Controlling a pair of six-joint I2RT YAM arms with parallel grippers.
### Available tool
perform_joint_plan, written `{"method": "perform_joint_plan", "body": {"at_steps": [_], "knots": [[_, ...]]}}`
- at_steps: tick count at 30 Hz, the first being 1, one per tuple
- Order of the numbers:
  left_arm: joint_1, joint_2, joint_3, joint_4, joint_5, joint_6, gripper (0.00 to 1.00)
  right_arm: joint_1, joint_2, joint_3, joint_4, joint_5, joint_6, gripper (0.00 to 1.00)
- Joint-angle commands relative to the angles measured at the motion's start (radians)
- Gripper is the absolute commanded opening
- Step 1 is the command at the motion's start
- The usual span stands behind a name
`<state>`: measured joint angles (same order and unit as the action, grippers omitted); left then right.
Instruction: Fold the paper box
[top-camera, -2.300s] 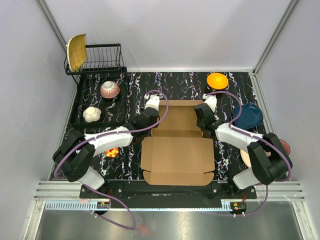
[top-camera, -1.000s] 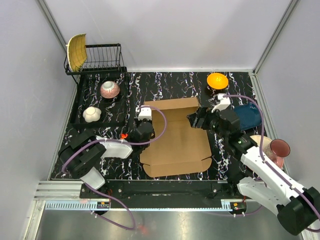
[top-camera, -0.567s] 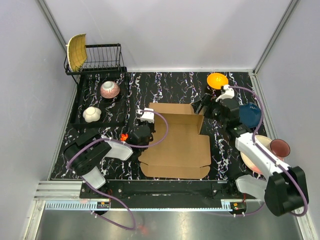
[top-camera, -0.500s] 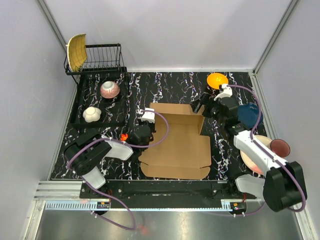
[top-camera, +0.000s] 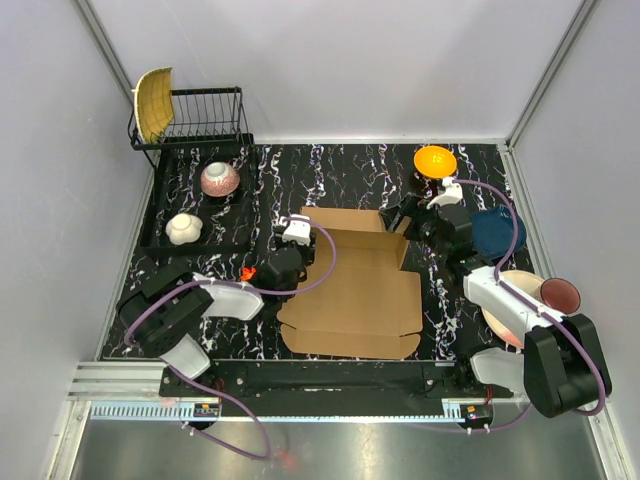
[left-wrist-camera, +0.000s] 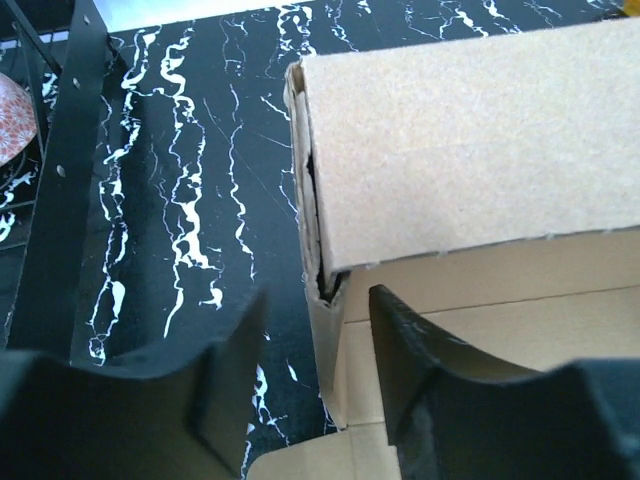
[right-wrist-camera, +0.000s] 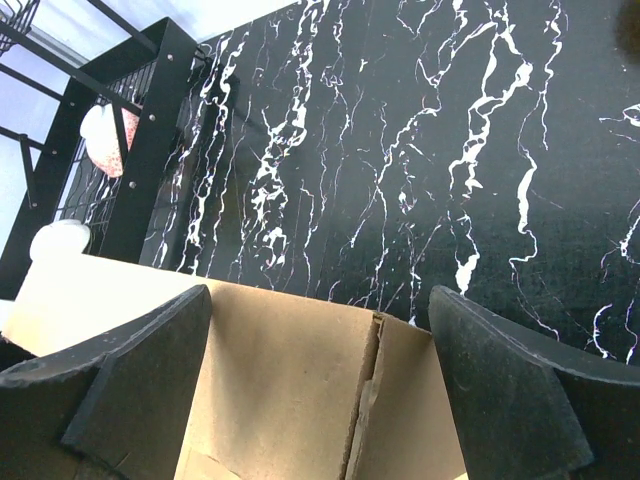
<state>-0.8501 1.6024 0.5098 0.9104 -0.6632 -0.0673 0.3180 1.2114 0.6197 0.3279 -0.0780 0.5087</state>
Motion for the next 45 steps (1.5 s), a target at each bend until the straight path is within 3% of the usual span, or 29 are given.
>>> {"method": "perform_joint_plan", "body": {"at_steps": [1,7,11,14,19,21,24,25,31,34,38,45], "knots": [[-0.009,-0.103,0.038,-0.076,-0.021,-0.038,0.57,-0.002,-0.023,-0.044,0.023,0.056,-0.021,0.94],[-0.027,-0.228,0.065,-0.329,-0.035,-0.08,0.65,-0.002,-0.016,-0.06,0.017,0.072,-0.029,0.93],[-0.047,-0.347,0.087,-0.632,0.002,-0.175,0.69,-0.002,-0.007,-0.043,-0.004,0.072,-0.038,0.93],[-0.05,-0.458,0.093,-0.769,0.01,-0.198,0.71,0.0,-0.001,-0.037,-0.009,0.072,-0.036,0.93],[-0.037,-0.662,0.139,-0.875,-0.033,-0.255,0.81,-0.002,0.005,-0.032,-0.016,0.072,-0.035,0.93],[0.018,-0.711,0.153,-0.845,0.048,-0.293,0.86,-0.002,0.007,-0.029,-0.023,0.072,-0.036,0.93],[0.145,-0.696,0.17,-0.748,0.293,-0.344,0.87,-0.003,0.005,-0.028,-0.033,0.072,-0.044,0.93],[0.182,-0.676,0.18,-0.717,0.454,-0.371,0.87,-0.002,0.005,-0.023,-0.039,0.072,-0.045,0.93],[0.402,-0.429,0.286,-0.645,0.993,-0.523,0.82,-0.002,0.023,-0.005,-0.066,0.049,-0.053,0.93],[0.47,-0.329,0.321,-0.628,1.179,-0.561,0.85,-0.002,0.023,-0.005,-0.069,0.047,-0.055,0.93],[0.482,-0.271,0.342,-0.637,1.223,-0.565,0.89,-0.002,0.03,-0.003,-0.067,0.044,-0.053,0.93],[0.483,-0.223,0.354,-0.653,1.18,-0.56,0.85,-0.002,0.036,-0.009,-0.064,0.038,-0.052,0.92]]}}
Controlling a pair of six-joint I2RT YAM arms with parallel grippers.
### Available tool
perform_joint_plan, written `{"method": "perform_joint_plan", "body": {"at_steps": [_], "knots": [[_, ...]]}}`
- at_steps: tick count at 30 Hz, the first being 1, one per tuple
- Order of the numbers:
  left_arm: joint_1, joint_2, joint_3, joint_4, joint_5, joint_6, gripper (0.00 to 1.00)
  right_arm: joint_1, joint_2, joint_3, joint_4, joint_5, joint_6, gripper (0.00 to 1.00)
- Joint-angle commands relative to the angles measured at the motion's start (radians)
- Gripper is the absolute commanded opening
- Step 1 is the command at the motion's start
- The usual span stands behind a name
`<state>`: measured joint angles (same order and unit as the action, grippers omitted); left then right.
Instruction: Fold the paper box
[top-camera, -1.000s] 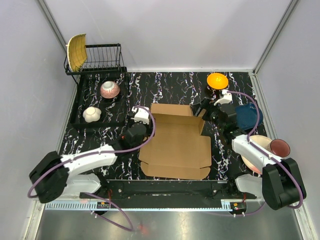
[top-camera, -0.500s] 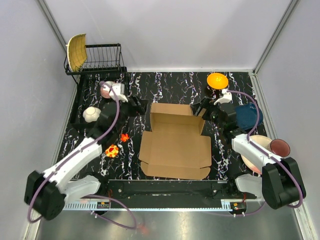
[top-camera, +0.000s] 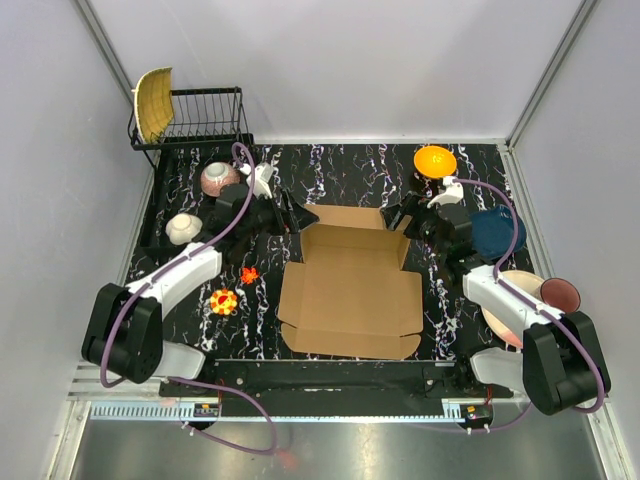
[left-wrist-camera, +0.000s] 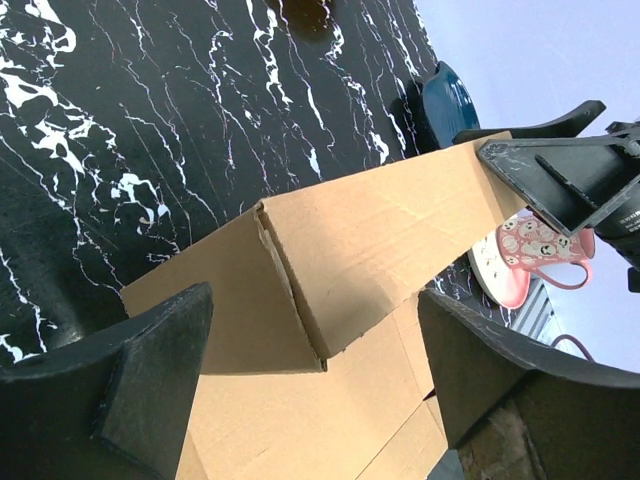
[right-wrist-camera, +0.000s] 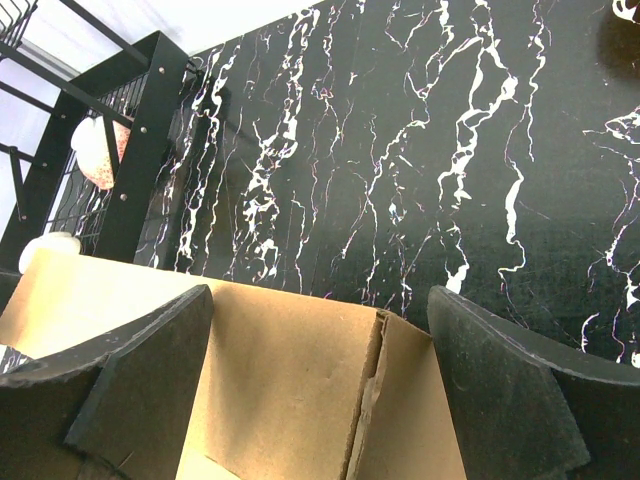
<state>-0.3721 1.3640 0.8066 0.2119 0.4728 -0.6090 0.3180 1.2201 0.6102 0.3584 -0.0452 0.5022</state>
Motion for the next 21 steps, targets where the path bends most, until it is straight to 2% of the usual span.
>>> {"method": "perform_joint_plan", "body": {"at_steps": [1,7,9,13,18,21], "knots": [[0.006,0.021,0.057,0.056,0.05,-0.026,0.83,-0.002,0.027,0.0,-0.093,0.004,-0.045,0.92],[0.009,0.083,0.056,0.075,0.058,-0.043,0.63,-0.003,0.015,0.0,-0.111,0.007,-0.051,0.92],[0.007,0.107,0.055,0.081,0.066,-0.044,0.52,-0.002,0.01,-0.001,-0.118,0.007,-0.053,0.92],[0.007,0.138,0.036,0.084,0.053,-0.041,0.38,-0.002,-0.005,-0.006,-0.134,0.011,-0.057,0.92],[0.006,0.15,0.019,0.072,0.015,-0.04,0.32,-0.002,-0.017,-0.003,-0.153,0.025,-0.054,0.92],[0.007,0.142,0.011,0.06,-0.003,-0.035,0.31,-0.002,-0.06,0.023,-0.206,0.072,-0.031,0.98]]}}
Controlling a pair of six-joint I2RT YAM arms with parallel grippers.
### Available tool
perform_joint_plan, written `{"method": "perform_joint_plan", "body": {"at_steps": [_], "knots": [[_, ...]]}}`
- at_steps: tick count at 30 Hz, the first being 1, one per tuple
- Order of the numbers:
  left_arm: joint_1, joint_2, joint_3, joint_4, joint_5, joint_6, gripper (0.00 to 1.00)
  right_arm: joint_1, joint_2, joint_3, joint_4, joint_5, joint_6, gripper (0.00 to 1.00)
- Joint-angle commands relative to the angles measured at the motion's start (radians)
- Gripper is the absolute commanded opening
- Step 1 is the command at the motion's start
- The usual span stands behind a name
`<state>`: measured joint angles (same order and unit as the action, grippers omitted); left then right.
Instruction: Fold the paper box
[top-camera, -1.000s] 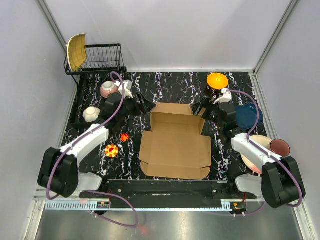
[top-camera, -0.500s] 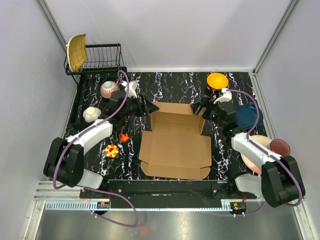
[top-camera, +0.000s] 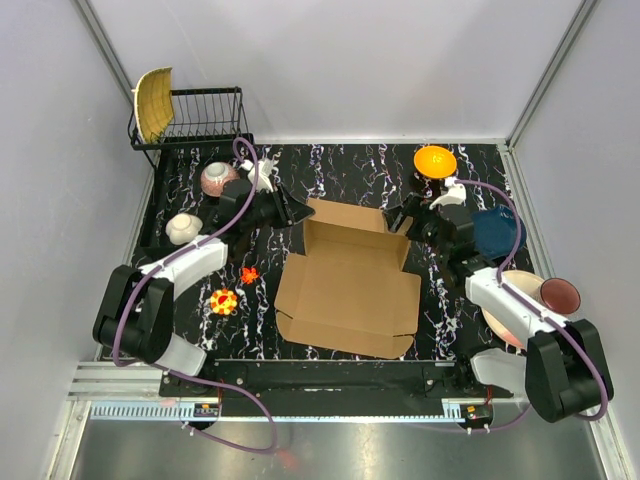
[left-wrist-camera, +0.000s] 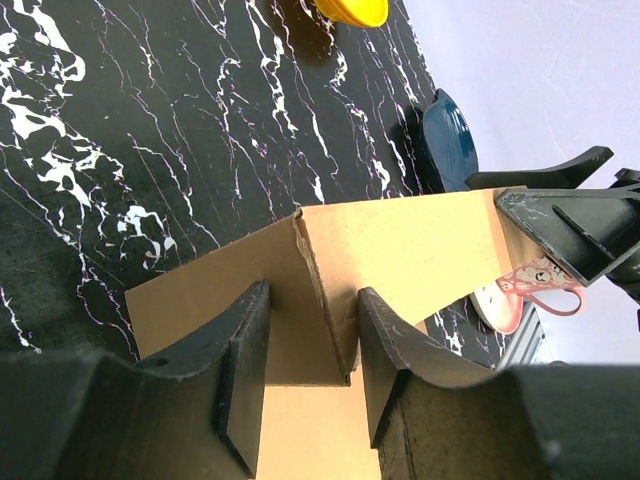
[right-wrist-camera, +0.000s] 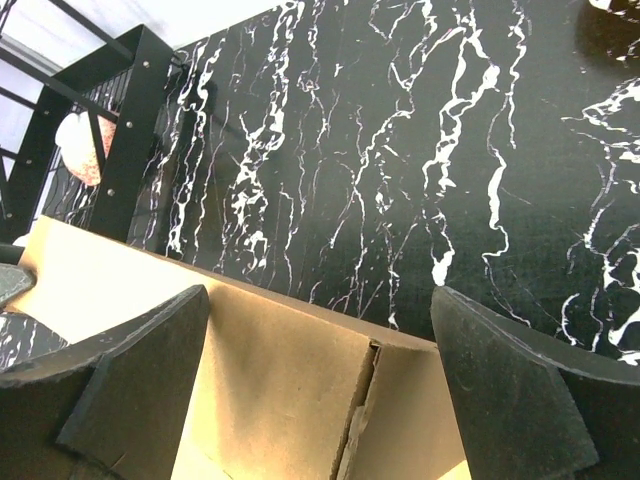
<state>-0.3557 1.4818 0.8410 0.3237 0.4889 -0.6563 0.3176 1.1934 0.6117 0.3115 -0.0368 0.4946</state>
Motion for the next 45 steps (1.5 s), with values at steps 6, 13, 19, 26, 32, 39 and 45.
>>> {"method": "perform_joint_plan", "body": {"at_steps": [6,13,19,26,32,39,45], "knots": [[-0.011,0.018,-0.033,-0.057,-0.039,0.006,0.33,-0.002,-0.156,0.161,-0.369,0.112,-0.021,1.0],[-0.011,0.008,-0.034,-0.06,-0.055,-0.003,0.34,-0.006,-0.256,0.143,-0.509,0.103,0.01,1.0],[-0.011,0.008,-0.039,-0.049,-0.053,-0.016,0.34,-0.012,-0.232,0.057,-0.45,0.054,0.045,0.98],[-0.011,-0.005,-0.051,-0.035,-0.046,-0.023,0.34,-0.02,-0.173,0.014,-0.384,0.038,0.048,0.91],[-0.011,-0.009,-0.065,-0.02,-0.035,-0.032,0.34,-0.041,-0.155,-0.053,-0.278,-0.008,0.05,0.75],[-0.015,-0.008,-0.1,0.012,-0.026,-0.065,0.33,-0.077,-0.141,-0.145,-0.132,-0.051,0.065,0.61],[-0.019,-0.012,-0.094,0.003,-0.038,-0.065,0.34,-0.097,-0.195,-0.133,-0.115,-0.026,0.079,0.9]]}}
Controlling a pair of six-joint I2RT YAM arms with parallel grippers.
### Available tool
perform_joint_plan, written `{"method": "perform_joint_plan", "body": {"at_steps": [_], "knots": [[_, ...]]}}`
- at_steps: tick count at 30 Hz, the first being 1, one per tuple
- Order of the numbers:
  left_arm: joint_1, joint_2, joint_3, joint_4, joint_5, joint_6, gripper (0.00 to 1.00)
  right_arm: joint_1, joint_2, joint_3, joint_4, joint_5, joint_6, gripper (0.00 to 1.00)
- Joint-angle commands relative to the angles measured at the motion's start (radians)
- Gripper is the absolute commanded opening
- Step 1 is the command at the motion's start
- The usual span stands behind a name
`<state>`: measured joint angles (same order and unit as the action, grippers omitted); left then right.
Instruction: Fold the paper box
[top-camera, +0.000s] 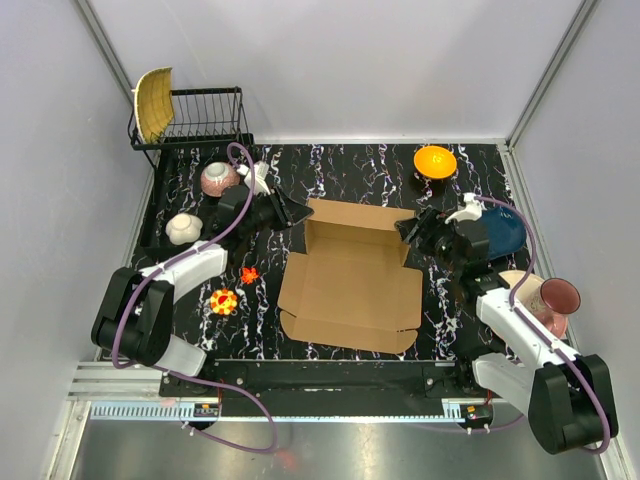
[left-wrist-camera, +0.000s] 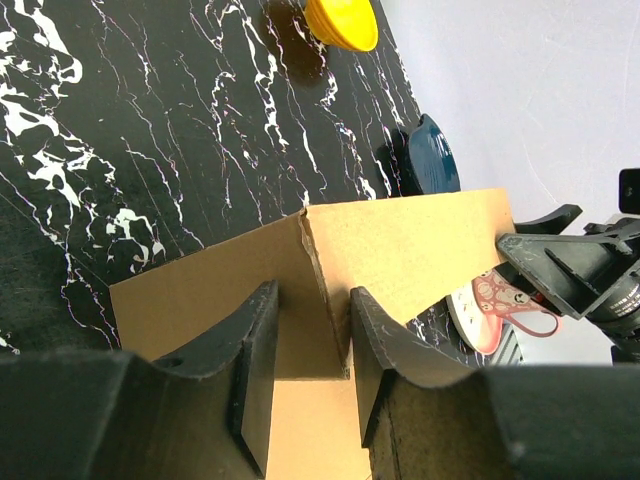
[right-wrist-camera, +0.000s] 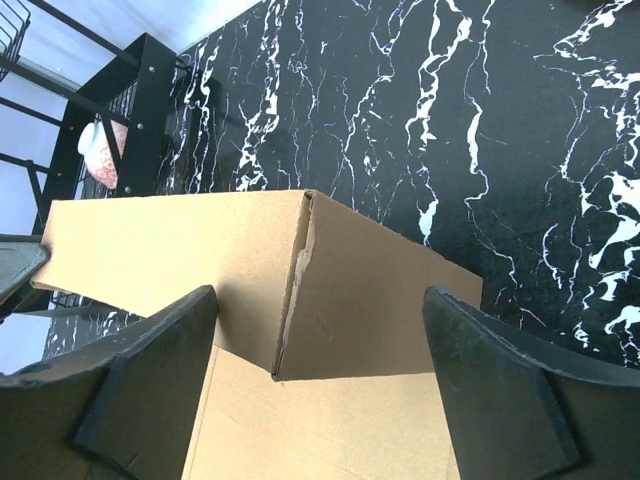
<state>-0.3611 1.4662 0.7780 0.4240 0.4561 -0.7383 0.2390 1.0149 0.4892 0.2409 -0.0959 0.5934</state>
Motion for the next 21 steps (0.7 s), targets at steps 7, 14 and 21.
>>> {"method": "perform_joint_plan", "body": {"at_steps": [7,14,21], "knots": [[-0.012,0.014,-0.025,-0.099,-0.008,0.014,0.36,-0.09,0.013,0.072,-0.048,-0.06,-0.006,0.94],[-0.013,0.025,-0.01,-0.093,-0.005,0.004,0.41,-0.127,0.112,0.078,0.058,-0.261,0.037,0.89],[-0.013,0.039,-0.005,-0.088,-0.007,0.001,0.42,-0.136,0.189,0.063,0.115,-0.324,0.052,0.79]]}}
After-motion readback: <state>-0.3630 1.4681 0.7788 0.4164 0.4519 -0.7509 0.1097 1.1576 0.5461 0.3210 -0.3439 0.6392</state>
